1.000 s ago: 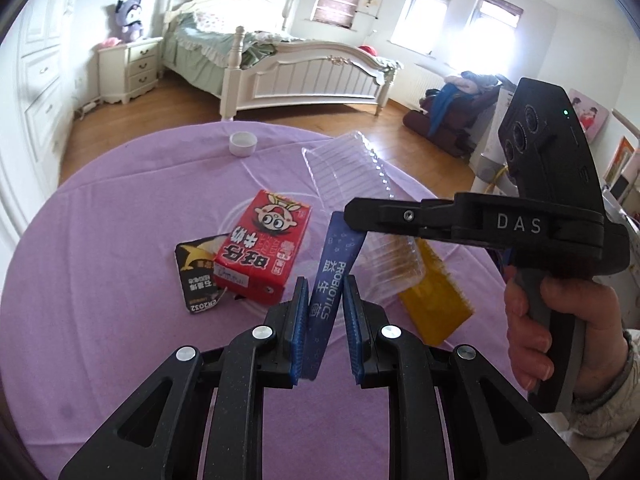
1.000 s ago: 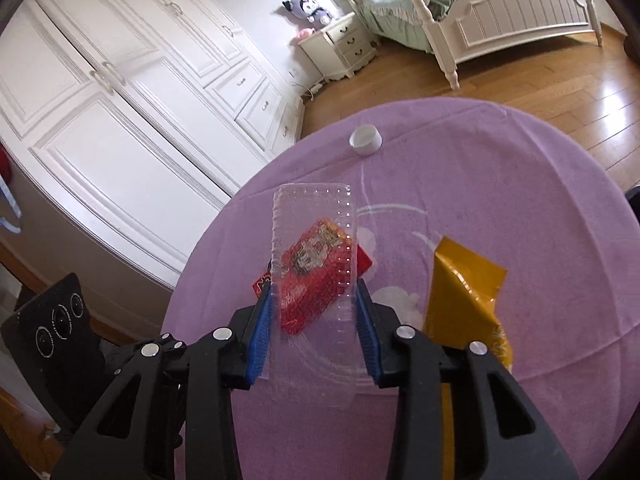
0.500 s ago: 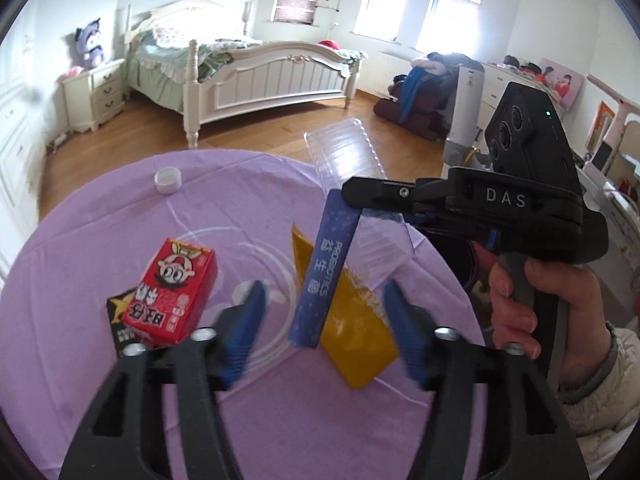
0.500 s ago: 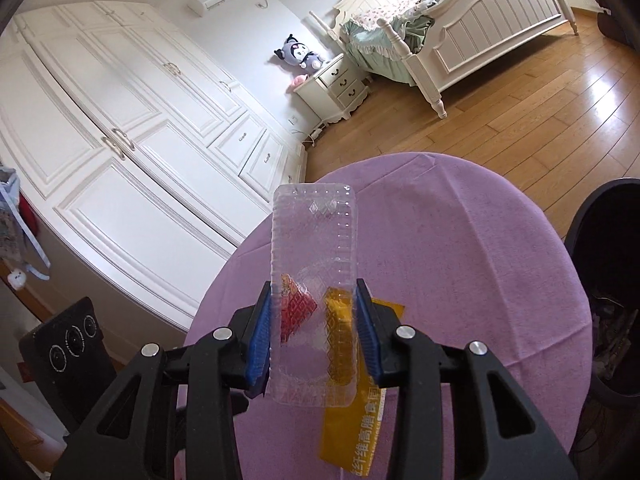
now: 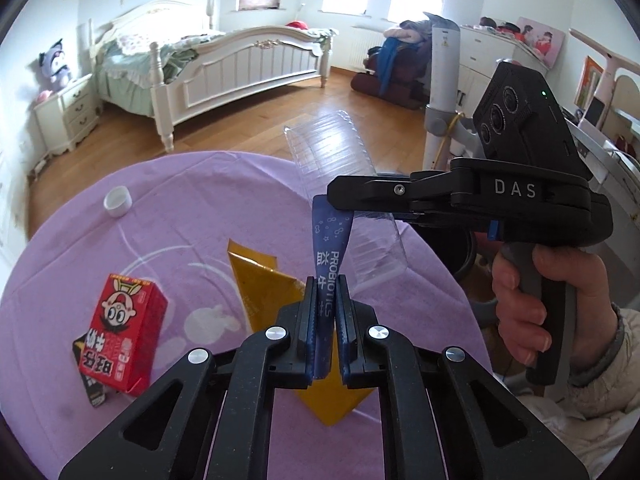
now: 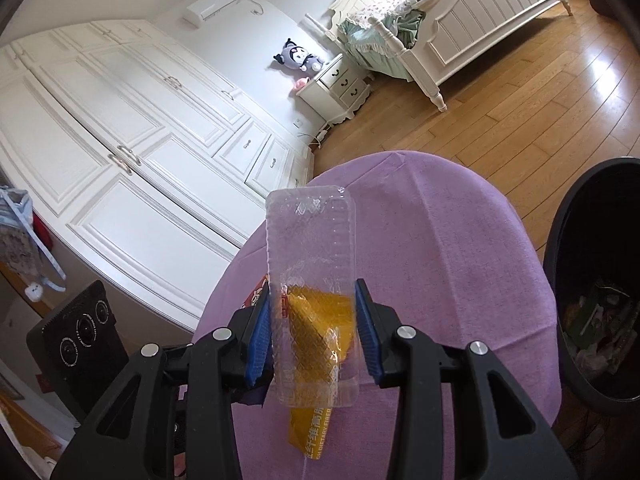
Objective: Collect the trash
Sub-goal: 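Carry the blue stick and clear tray over the black bin and open both tools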
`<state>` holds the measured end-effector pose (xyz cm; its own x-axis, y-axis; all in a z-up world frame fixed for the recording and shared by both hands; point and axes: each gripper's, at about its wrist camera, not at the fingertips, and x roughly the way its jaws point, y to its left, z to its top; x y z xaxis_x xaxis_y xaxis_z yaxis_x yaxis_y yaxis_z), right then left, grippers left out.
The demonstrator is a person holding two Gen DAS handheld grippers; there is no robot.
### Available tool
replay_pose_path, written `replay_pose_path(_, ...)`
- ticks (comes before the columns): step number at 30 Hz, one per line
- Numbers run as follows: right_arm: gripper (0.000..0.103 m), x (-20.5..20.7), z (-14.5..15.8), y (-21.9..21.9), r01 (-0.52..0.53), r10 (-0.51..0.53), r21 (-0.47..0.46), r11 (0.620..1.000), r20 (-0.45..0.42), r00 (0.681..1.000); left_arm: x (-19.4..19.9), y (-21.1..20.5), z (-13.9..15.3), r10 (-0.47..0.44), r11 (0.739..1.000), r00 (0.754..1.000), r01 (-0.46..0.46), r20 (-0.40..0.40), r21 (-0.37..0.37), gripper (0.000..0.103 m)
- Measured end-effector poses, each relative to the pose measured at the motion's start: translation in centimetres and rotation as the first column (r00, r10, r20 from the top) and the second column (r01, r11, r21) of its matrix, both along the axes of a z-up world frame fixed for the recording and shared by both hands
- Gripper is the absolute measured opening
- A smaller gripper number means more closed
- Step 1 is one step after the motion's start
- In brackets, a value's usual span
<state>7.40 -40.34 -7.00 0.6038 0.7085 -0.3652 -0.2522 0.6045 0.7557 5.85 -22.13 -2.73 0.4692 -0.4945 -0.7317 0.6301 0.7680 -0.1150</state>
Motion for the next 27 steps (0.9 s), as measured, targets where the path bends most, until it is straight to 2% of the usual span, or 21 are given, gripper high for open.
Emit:
replay_pose_path(5, 0.043, 0.9, -1.8, -1.2, -0.010, 0.012, 0.047, 0.999, -0.046, 0.999, 0.5, -0.6, -0.9, -0.013, 0.999, 1.000, 0.014, -0.023, 0.031, 0.009)
replay_pose_path(8, 0.043, 1.0, -2.6, -2.7, 0.035, -0.030, 0.081, 0.996, -0.056, 0.998, 0.6, -0.7, -1.4, -0.008, 0.999, 1.000, 0.010, -0.030, 0.050, 0.008)
replay_pose_path(14, 0.039, 0.2, -1.8, -5.8, 0.163, -0.163, 0.036, 0.986, 0.003, 0.987, 2.0, -1.8, -0.3, 0.008, 1.000, 0.999, -0.009, -0.035, -0.007, 0.008)
replay_pose_path(20, 0.039, -1.4, -0.6, -10.5, 0.362, -0.355, -0.085, 0.928, 0.094, 0.930, 3.9, -7.5, 1.0, -0.035, 0.997, 0.999, 0.036, 0.018, -0.064, 0.008)
replay_pose_path(27, 0.039, -3.0, -2.4, -16.5, 0.491, -0.487, -0.160, 0.856, 0.067, 0.871, 5.6, -16.1, 0.2, -0.138, 0.984, 0.990, 0.138, 0.002, -0.114, 0.008)
